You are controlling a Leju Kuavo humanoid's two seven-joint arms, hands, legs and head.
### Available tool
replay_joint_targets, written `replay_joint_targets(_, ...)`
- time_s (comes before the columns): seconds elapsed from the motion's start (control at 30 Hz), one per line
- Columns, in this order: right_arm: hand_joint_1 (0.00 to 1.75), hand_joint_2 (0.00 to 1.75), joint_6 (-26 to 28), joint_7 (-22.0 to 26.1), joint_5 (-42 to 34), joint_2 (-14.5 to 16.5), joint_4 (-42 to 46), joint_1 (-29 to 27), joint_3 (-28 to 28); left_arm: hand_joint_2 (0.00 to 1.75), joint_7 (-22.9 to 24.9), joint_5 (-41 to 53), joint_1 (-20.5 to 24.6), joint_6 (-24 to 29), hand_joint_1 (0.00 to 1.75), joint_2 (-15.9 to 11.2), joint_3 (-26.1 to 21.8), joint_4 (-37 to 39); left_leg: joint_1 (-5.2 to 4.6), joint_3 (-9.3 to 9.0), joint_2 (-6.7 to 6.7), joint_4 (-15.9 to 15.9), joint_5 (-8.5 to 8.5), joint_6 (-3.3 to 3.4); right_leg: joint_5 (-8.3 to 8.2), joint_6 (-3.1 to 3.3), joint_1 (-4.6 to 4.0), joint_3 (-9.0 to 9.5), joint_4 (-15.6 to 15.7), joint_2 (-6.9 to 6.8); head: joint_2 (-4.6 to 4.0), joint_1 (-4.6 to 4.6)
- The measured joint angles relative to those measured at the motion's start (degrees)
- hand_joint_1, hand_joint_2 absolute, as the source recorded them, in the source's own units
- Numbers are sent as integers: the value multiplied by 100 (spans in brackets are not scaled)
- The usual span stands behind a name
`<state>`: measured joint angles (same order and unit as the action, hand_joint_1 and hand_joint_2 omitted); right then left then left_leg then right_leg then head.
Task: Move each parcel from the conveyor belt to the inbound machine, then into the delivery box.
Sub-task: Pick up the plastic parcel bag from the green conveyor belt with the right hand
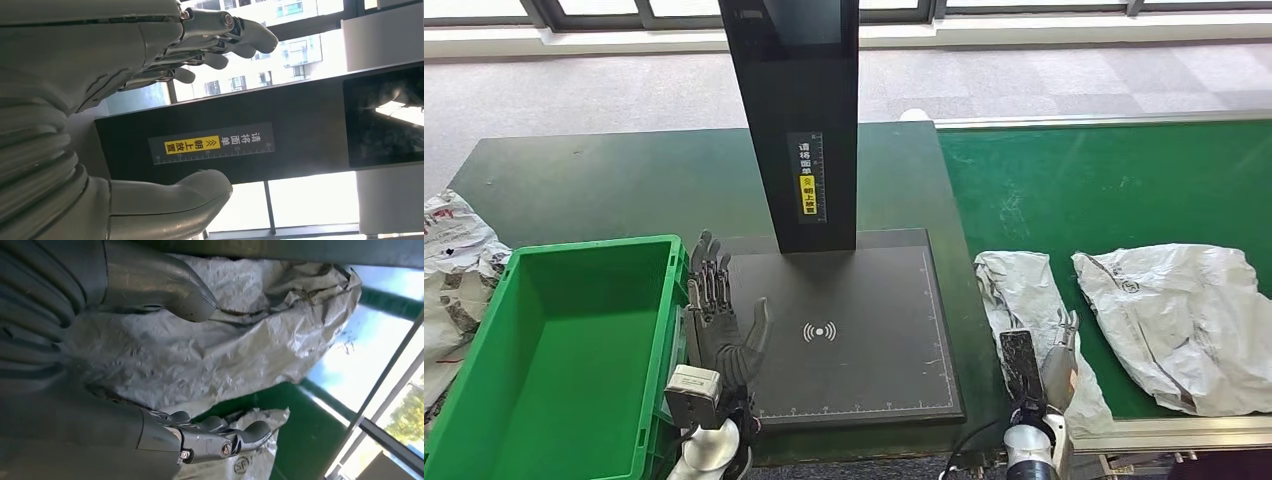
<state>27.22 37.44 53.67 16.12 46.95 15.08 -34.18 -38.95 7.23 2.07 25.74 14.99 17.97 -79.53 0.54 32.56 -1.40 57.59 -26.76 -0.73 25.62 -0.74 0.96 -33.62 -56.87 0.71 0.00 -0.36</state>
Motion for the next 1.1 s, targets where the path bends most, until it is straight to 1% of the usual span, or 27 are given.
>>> replay_joint_targets(0.1, 0, 175, -136, 1, -88, -52, -236, 53, 0, 175, 0, 1, -1, -1, 0, 0, -2, -2, 0, 1, -1, 0, -1, 0, 1, 0, 0, -1, 0, 0, 0, 1)
replay_joint_targets(0.27, 0, 175, -220, -149, -243, -154, -550, 119, 0, 175, 0, 32, -6, -9, 0, 0, -13, -13, 0, 2, -1, 0, -1, 0, 1, 0, 0, -1, 0, -2, 0, 1)
replay_joint_targets(0.3, 3, 175, -225, -172, -271, -175, -605, 125, 0, 175, 0, 42, -8, -11, 0, 0, -18, -17, 0, 2, -1, 0, -1, 0, 1, 0, 0, -1, 0, -2, 0, 1)
replay_joint_targets(0.4, 132, 175, -248, -304, -303, -225, -735, 149, 4, 175, 0, 63, -17, -12, 0, 0, -37, -29, 0, 0, 1, 0, -1, 0, 1, 0, 0, 0, 0, -2, 0, 1)
replay_joint_targets(0.43, 173, 175, -254, -374, -300, -240, -768, 162, 11, 175, 0, 69, -20, -12, 0, 0, -42, -31, 0, 0, 1, 0, -1, 0, 1, 0, 0, 0, 0, -1, 0, 1)
replay_joint_targets(0.6, 175, 175, -145, -784, -236, -321, -878, 202, 66, 175, 0, 87, -27, -7, 0, 0, -56, -32, 0, -2, 2, 0, 0, 0, 1, 0, -1, 2, 0, -1, 0, 1)
replay_joint_targets(0.8, 175, 175, -58, -906, -212, -372, -955, 225, 78, 175, 0, 88, -39, -3, 0, 0, -67, -32, 0, -2, 1, 0, 0, 0, 1, 0, -1, 2, 0, -1, 0, 1)
replay_joint_targets(0.97, 175, 175, 270, -1361, -183, -427, -1003, 286, 79, 175, 0, 98, -48, 6, 0, 2, -82, -30, 0, -3, -1, 0, -1, 0, 1, 0, -1, 2, 1, -2, 0, 1)
replay_joint_targets(1.1, 175, 175, 354, -1538, -183, -455, -1027, 309, 80, 175, 0, 104, -48, 35, 0, 2, -85, -29, 0, -3, -2, 0, -1, 0, 1, 0, -1, 3, 1, -3, 0, 1)
